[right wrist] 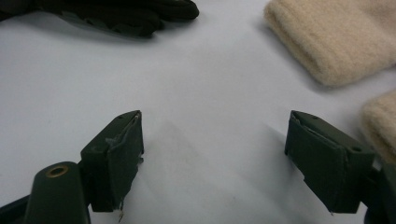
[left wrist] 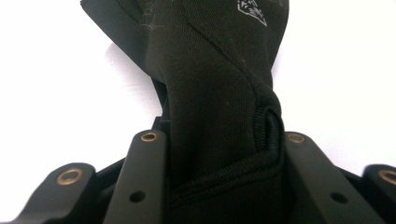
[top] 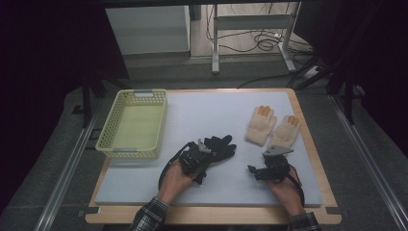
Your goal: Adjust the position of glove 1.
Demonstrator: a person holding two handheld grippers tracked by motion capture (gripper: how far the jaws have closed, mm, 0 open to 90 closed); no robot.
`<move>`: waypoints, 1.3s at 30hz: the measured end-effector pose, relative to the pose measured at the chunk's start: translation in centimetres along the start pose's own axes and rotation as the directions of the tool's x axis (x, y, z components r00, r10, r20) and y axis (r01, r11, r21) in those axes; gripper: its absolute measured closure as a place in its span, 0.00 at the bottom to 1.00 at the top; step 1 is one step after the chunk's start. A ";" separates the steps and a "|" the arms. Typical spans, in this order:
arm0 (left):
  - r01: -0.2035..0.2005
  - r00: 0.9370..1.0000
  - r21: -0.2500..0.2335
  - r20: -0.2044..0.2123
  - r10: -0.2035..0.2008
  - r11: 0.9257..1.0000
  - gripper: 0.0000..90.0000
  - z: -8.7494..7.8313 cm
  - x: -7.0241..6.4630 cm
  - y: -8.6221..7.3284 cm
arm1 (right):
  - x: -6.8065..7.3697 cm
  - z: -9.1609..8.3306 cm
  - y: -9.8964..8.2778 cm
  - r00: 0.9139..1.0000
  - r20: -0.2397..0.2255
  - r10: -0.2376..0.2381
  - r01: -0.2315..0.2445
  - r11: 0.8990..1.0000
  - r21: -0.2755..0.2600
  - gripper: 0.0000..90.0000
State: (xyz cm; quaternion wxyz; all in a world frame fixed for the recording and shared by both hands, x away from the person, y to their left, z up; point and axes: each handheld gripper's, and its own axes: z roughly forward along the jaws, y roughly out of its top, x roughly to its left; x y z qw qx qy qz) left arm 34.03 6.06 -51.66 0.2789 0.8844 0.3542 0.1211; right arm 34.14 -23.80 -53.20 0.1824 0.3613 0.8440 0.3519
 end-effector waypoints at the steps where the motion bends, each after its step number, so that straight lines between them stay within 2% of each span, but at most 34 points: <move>1: 0.010 1.000 0.000 0.013 -0.010 1.000 0.75 -0.1 0.2 0.1 | 0.0 0.0 0.0 1.000 0.000 0.000 0.000 1.000 0.000 0.21; 6: 0.045 0.999 -0.021 0.011 -0.044 0.999 0.74 -0.9 1.2 0.8 | 0.0 0.0 0.0 1.000 0.000 -0.001 0.001 1.000 0.001 0.21; 12: 0.060 0.998 -0.036 -0.016 -0.060 0.998 0.73 -2.6 2.5 2.0 | 0.0 0.0 0.0 1.000 0.000 -0.003 0.003 1.000 0.001 0.21; 21: 0.116 0.991 -0.052 -0.063 -0.119 0.992 0.72 -4.8 5.1 3.6 | 0.0 0.0 0.0 1.000 0.000 0.000 0.000 1.000 0.000 0.21; 27: 0.135 0.987 -0.068 -0.082 -0.141 0.988 0.72 -6.4 6.7 4.2 | 0.0 0.0 0.0 1.000 0.000 0.000 0.000 1.000 -0.001 0.21; 33: 0.163 0.979 -0.081 -0.111 -0.171 0.983 0.71 -7.8 8.5 4.5 | 0.0 0.0 0.0 1.000 0.001 -0.004 0.004 1.000 -0.001 0.21; 39: 0.195 0.968 -0.089 -0.146 -0.207 0.977 0.71 -9.1 10.7 4.4 | 0.0 0.0 0.0 1.000 0.001 -0.003 0.003 1.000 -0.001 0.21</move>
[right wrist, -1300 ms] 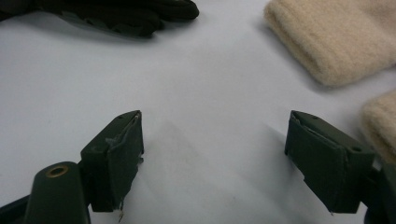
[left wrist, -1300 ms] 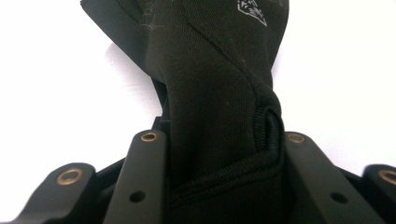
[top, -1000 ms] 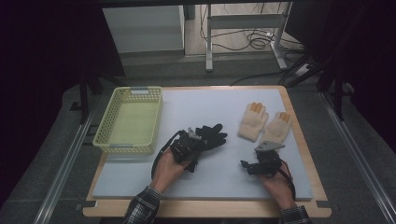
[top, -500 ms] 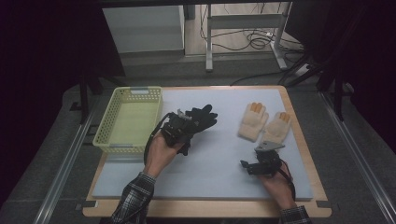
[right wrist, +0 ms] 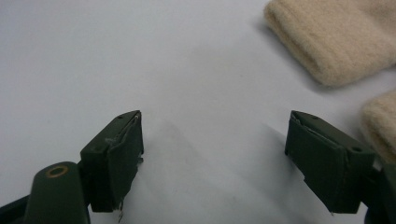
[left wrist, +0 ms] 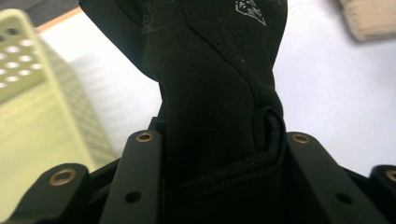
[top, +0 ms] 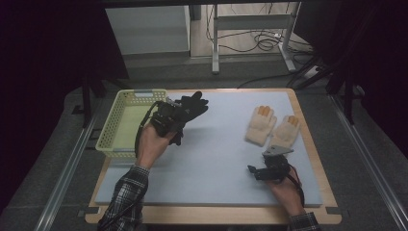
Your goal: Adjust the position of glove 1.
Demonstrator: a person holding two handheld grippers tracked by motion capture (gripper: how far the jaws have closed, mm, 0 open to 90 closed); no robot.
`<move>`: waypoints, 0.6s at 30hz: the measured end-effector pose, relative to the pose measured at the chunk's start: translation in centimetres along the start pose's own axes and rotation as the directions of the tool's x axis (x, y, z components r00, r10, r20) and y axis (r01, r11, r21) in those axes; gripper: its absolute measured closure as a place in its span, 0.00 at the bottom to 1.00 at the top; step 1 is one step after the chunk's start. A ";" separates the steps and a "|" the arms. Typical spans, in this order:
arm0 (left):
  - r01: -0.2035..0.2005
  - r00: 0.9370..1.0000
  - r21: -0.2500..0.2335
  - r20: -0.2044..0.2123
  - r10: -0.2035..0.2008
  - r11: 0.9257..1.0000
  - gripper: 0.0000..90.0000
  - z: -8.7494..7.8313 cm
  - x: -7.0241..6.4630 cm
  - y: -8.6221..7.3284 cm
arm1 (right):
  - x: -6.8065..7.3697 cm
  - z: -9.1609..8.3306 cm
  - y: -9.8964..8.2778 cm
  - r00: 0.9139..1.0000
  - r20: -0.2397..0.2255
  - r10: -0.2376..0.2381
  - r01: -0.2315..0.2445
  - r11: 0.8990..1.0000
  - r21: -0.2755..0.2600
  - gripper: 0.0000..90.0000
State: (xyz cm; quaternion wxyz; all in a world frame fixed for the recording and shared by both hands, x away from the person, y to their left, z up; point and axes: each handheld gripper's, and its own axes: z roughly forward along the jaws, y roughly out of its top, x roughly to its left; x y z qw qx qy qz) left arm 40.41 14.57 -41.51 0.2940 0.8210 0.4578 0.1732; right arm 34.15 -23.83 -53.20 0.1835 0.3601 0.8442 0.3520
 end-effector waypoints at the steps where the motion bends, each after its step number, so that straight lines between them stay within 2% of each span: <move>1: 0.006 1.000 0.000 -0.007 -0.006 1.000 0.71 -0.1 0.4 0.0 | 0.0 0.0 0.0 1.000 0.000 0.000 0.000 1.000 0.000 0.21; 9: 0.066 0.996 -0.002 -0.064 -0.066 0.998 0.70 -0.9 3.9 -0.5 | 0.0 0.0 0.0 1.000 0.000 0.001 -0.001 1.000 -0.002 0.21; 18: 0.131 0.986 -0.006 -0.108 -0.130 0.991 0.69 -1.0 7.7 -1.9 | 0.0 0.0 0.0 1.000 0.000 0.001 -0.001 1.000 -0.002 0.21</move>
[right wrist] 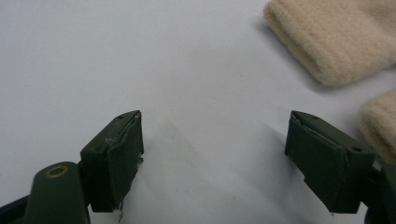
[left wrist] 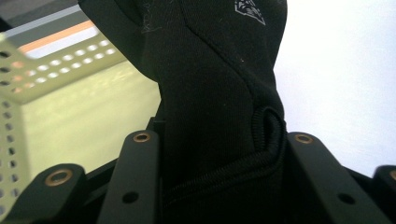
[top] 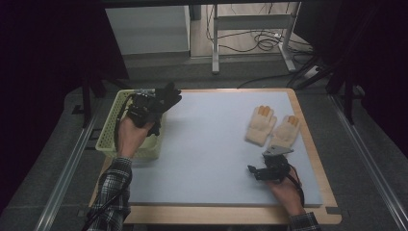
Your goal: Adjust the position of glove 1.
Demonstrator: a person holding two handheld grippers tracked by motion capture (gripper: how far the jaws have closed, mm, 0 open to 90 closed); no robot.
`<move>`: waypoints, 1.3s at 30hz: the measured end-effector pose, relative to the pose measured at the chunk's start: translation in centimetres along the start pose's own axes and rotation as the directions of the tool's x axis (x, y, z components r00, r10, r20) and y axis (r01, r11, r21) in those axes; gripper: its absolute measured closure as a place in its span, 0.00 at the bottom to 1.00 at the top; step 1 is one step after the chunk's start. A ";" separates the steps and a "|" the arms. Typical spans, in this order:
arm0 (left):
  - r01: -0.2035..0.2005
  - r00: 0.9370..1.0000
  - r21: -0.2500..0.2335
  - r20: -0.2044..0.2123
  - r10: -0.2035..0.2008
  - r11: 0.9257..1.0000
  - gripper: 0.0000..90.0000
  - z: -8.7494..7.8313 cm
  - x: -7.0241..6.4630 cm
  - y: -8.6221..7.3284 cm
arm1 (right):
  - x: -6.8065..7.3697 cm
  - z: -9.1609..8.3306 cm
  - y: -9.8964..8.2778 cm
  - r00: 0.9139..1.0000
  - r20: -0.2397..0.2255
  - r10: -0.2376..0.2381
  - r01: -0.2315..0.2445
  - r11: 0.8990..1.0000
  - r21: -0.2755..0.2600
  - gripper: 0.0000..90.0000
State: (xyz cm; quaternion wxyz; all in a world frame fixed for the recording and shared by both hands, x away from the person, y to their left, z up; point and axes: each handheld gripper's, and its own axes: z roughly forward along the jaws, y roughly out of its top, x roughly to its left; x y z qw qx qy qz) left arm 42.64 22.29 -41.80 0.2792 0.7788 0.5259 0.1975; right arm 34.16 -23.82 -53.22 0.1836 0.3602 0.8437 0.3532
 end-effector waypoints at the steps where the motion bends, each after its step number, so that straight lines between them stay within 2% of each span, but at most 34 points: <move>1: 0.005 1.000 0.000 -0.006 -0.005 1.000 0.69 0.1 0.5 -0.1 | 0.0 0.0 0.0 1.000 0.000 0.000 0.000 1.000 0.000 0.21; 12: 0.076 0.995 0.020 -0.061 -0.075 0.997 0.67 1.3 5.2 -1.7 | 0.0 0.0 0.0 1.000 -0.001 0.000 0.000 1.000 0.000 0.21; 20: 0.123 0.989 0.077 -0.097 -0.116 0.989 0.66 3.0 7.6 -2.9 | 0.0 0.0 0.0 1.000 -0.001 0.001 -0.001 1.000 -0.001 0.21; 28: 0.149 0.983 0.155 -0.133 -0.129 0.977 0.65 4.8 9.0 -3.7 | 0.0 0.0 0.0 1.000 -0.001 0.001 -0.001 1.000 0.000 0.21; 32: 0.168 0.977 0.193 -0.167 -0.136 0.967 0.65 5.4 9.5 -4.1 | 0.0 0.0 0.0 1.000 -0.001 0.001 -0.001 1.000 0.000 0.21; 36: 0.157 0.972 0.245 -0.211 -0.106 0.957 0.64 6.0 9.9 -4.4 | 0.0 0.0 0.0 1.000 -0.002 0.001 -0.001 1.000 -0.001 0.21; 39: 0.166 0.973 0.275 -0.203 -0.111 0.947 0.63 6.4 10.2 -4.8 | 0.0 0.0 0.0 1.000 -0.002 0.002 -0.002 1.000 -0.001 0.21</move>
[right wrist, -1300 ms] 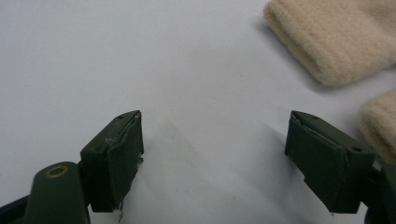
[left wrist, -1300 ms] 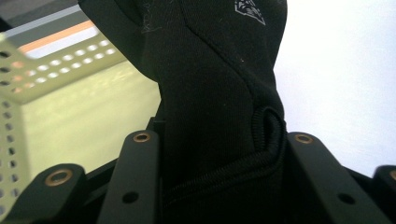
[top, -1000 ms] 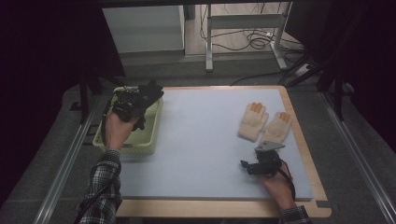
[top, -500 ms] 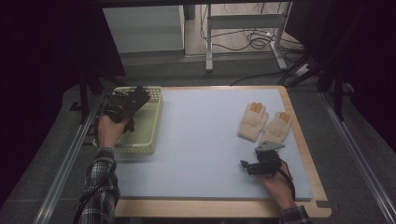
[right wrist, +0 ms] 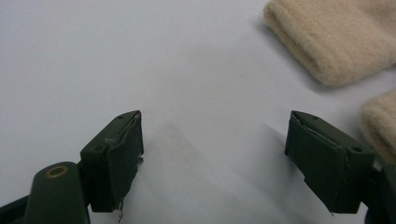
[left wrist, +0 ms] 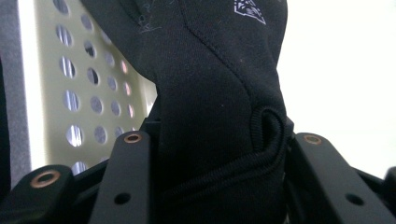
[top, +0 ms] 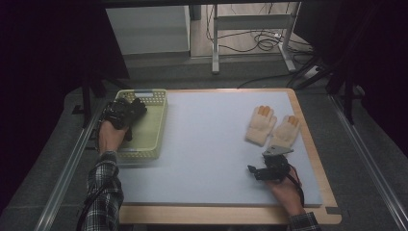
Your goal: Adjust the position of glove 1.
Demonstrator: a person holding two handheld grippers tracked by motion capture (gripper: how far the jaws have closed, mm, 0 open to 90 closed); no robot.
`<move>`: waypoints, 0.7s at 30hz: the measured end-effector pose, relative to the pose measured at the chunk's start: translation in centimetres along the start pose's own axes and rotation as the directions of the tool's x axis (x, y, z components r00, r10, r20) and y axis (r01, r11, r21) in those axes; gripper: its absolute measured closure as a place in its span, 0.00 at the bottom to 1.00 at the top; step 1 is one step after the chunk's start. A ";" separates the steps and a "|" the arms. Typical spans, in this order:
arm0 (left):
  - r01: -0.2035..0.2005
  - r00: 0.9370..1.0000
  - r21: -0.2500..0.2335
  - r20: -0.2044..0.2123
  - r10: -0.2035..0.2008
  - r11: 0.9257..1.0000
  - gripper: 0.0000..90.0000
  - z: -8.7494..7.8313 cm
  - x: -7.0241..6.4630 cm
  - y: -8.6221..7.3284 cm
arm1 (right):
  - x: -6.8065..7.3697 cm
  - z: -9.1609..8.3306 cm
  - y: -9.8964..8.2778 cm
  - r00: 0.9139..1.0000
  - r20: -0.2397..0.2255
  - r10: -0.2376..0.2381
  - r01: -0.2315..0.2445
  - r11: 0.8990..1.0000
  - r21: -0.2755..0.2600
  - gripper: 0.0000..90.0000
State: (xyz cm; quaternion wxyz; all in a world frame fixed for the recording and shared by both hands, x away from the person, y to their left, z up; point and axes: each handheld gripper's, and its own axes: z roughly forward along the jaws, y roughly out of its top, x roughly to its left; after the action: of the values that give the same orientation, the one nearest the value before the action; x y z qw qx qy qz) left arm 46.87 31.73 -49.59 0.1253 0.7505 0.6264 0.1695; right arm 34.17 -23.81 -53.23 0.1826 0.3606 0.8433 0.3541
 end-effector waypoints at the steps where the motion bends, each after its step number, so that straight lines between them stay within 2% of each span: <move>1: 0.000 1.000 0.012 0.008 -0.001 1.000 0.62 0.2 0.1 -0.1 | 0.0 0.0 0.0 1.000 0.000 -0.001 0.001 1.000 0.000 0.21; 4: 0.005 1.000 0.030 0.018 -0.005 1.000 0.60 0.7 0.1 -0.2 | 0.0 0.0 0.0 1.000 0.001 -0.001 0.001 1.000 0.000 0.21; 6: 0.015 1.000 0.051 0.026 -0.016 0.999 0.54 1.1 0.2 -0.2 | 0.0 0.0 0.0 1.000 0.000 -0.001 0.001 1.000 0.000 0.21; 8: 0.022 0.999 0.063 0.023 -0.023 0.998 0.44 1.4 0.1 -0.2 | 0.0 0.0 0.0 1.000 0.000 -0.001 0.001 1.000 0.000 0.21; 11: 0.008 0.999 0.063 0.037 -0.011 0.998 0.34 1.4 -0.2 -0.1 | 0.0 0.0 0.0 1.000 0.000 -0.001 0.001 1.000 0.000 0.21; 14: -0.003 1.000 0.063 0.024 0.002 0.998 0.13 1.0 -0.6 0.2 | 0.0 0.0 0.0 1.000 0.001 -0.001 0.001 1.000 0.000 0.21; 17: 0.022 0.998 0.027 0.059 -0.023 0.999 0.06 0.2 -0.2 0.1 | 0.0 0.0 0.0 1.000 0.002 -0.002 0.002 1.000 0.000 0.21; 21: 0.047 0.987 -0.041 0.157 -0.040 0.998 0.04 -0.9 0.4 -0.4 | 0.0 0.0 0.0 1.000 0.002 -0.002 0.002 1.000 0.000 0.21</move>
State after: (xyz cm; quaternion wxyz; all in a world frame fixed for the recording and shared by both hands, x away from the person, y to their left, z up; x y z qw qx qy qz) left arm 46.22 32.20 -48.86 0.1942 0.7446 0.6270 0.1215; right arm 34.16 -23.82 -53.22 0.1836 0.3603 0.8435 0.3536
